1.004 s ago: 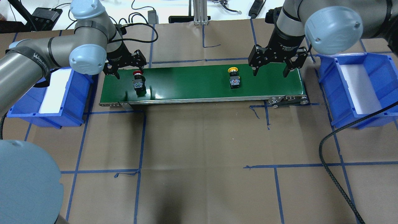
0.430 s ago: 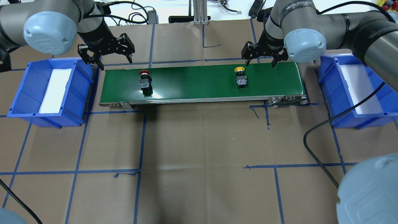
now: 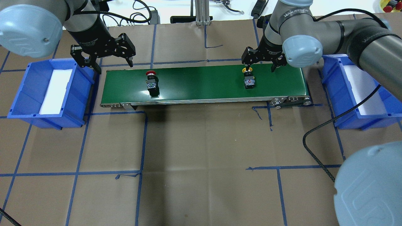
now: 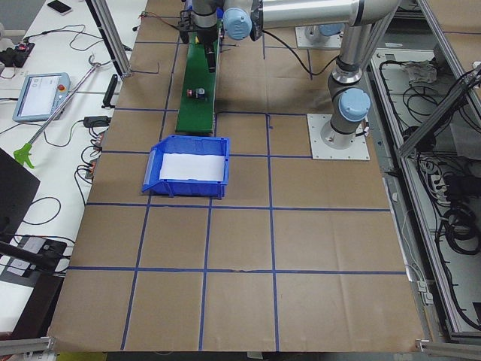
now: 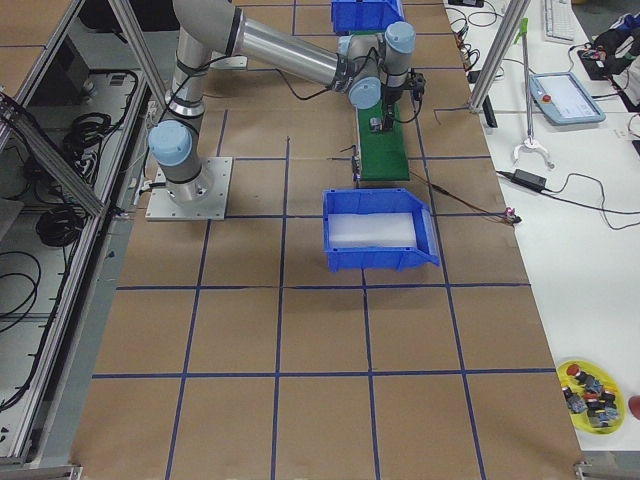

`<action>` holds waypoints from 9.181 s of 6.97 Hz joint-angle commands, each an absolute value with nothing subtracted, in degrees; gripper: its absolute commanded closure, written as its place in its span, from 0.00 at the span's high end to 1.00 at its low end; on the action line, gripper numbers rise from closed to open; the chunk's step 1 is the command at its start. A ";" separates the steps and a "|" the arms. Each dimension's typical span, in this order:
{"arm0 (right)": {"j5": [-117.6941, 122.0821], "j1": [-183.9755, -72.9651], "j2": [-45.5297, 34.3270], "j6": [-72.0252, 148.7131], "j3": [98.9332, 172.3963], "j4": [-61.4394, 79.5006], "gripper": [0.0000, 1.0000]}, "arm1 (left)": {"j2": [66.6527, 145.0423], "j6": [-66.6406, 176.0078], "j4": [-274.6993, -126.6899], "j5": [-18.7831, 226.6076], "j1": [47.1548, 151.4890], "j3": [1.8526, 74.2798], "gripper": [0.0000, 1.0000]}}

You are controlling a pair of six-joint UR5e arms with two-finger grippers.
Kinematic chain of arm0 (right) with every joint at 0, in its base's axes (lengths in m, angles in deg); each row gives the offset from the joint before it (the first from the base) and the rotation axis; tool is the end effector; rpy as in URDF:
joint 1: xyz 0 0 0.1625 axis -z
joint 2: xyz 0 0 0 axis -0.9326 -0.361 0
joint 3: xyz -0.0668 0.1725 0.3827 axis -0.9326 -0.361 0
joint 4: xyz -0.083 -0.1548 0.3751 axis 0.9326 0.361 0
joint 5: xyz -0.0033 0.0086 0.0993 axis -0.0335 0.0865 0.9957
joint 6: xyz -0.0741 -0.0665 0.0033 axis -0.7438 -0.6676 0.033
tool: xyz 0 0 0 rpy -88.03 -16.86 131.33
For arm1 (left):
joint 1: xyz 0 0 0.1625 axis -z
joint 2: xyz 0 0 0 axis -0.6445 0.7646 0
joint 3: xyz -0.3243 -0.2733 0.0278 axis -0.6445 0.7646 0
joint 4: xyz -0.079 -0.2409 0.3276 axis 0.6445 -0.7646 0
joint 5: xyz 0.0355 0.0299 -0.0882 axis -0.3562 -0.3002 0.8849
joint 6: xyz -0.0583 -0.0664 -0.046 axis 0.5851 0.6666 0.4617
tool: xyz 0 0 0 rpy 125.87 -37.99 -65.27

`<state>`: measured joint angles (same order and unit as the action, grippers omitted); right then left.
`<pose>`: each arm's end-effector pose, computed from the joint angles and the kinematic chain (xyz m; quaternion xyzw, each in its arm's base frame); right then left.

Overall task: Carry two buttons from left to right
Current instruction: 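Lower the right gripper onto the yellow button on the belt while the left gripper withdraws, then carry the yellow button into the empty blue bin with the right gripper, then release the yellow button and move the right gripper back over the belt, then lower the right gripper and grasp the red button on the belt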

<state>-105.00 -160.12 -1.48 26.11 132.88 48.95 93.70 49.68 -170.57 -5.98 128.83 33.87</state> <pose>0.1576 -0.6322 0.2925 0.0250 0.9982 -0.0169 0.0517 -0.1237 -0.5482 0.4549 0.0961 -0.9953 -0.0043 0.0140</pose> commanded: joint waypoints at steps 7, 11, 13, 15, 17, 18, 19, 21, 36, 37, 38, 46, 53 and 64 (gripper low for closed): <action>-105.91 -159.98 2.07 25.27 133.99 49.35 0.08 | 88.27 44.26 -170.81 -6.57 125.12 37.19 1.00; -109.95 -151.59 -10.03 22.92 133.55 46.99 0.06 | 88.36 44.87 -171.16 -6.48 125.73 37.36 1.00; -109.69 -140.10 -16.19 6.45 133.46 41.11 0.05 | 88.19 45.67 -171.08 -6.39 126.17 37.98 1.00; -109.77 -133.03 -15.87 -3.86 133.72 40.83 0.05 | 88.19 45.67 -170.99 -6.30 126.17 37.98 1.00; -109.60 -126.26 -12.98 -12.04 135.91 40.91 0.05 | 88.19 45.49 -170.90 -6.30 126.17 37.80 1.00; -109.60 -122.84 -10.61 -16.61 137.49 41.79 0.05 | 88.27 45.49 -170.90 -6.30 126.17 37.80 1.00; -108.64 -122.11 -8.85 -17.87 138.90 42.40 0.05 | 88.27 45.49 -170.90 -6.30 126.17 37.80 1.00; -108.63 -122.10 -8.22 -17.62 145.90 49.76 0.05 | 88.19 45.49 -170.90 -6.30 126.17 37.80 1.00; -106.61 -130.15 -8.66 -4.39 131.41 37.76 1.00 | 88.01 45.23 -170.64 -6.21 126.17 38.06 1.00; -106.35 -132.54 -8.57 2.79 127.09 28.88 1.00 | 88.10 45.23 -170.64 -6.21 126.17 38.06 1.00; -106.43 -136.47 -8.57 6.77 125.13 25.92 1.00 | 88.10 45.23 -170.64 -6.13 126.17 38.06 1.00; -106.26 -159.01 -10.06 22.55 130.01 39.58 1.00 | 88.10 45.14 -170.72 -6.21 126.17 37.98 1.00; -106.26 -158.58 -6.29 22.90 131.26 41.86 1.00 | 88.01 45.05 -170.72 -6.21 126.17 38.06 1.00; -103.18 -158.66 0.65 22.90 134.60 51.73 0.99 | 88.10 45.14 -170.64 -6.21 126.17 37.98 1.00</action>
